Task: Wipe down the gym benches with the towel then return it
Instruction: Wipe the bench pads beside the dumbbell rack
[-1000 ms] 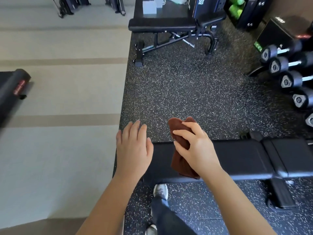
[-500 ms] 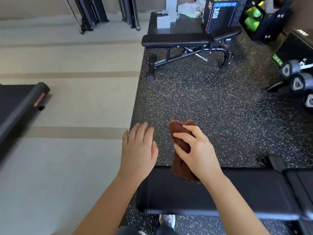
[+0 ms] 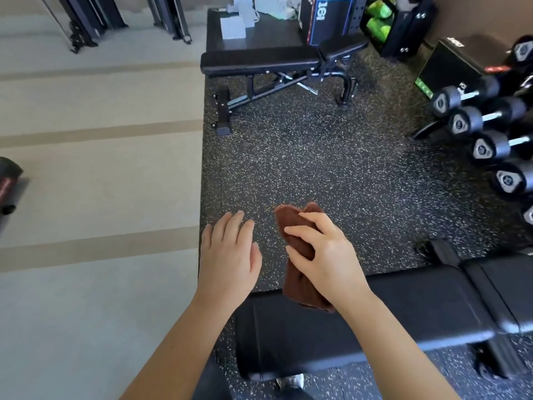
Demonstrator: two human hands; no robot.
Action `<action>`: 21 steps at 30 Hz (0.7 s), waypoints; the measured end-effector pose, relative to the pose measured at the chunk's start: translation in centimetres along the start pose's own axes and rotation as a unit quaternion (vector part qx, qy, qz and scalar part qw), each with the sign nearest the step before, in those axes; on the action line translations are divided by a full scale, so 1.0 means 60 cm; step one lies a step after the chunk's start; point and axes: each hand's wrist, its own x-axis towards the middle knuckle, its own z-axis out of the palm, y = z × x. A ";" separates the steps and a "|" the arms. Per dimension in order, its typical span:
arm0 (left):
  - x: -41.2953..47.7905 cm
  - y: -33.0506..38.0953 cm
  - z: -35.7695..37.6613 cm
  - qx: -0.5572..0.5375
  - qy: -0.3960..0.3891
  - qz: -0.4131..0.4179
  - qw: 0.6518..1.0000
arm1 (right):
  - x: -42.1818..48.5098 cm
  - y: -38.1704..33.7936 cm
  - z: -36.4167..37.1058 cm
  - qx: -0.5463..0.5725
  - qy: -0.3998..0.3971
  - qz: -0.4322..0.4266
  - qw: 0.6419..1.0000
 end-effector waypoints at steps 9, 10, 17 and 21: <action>0.079 -0.234 -0.008 -0.044 -0.037 0.047 0.997 | 0.115 -0.139 0.137 -0.006 0.011 0.067 0.998; 0.092 -0.259 -0.011 -0.048 -0.038 0.056 0.997 | 0.133 -0.154 0.152 -0.006 0.013 0.073 0.997; 0.169 -0.380 -0.024 -0.056 -0.035 0.110 0.992 | 0.220 -0.223 0.221 -0.014 0.054 0.094 0.994; 0.190 -0.407 -0.015 -0.054 -0.030 0.121 0.991 | 0.247 -0.226 0.242 -0.027 0.056 0.096 0.993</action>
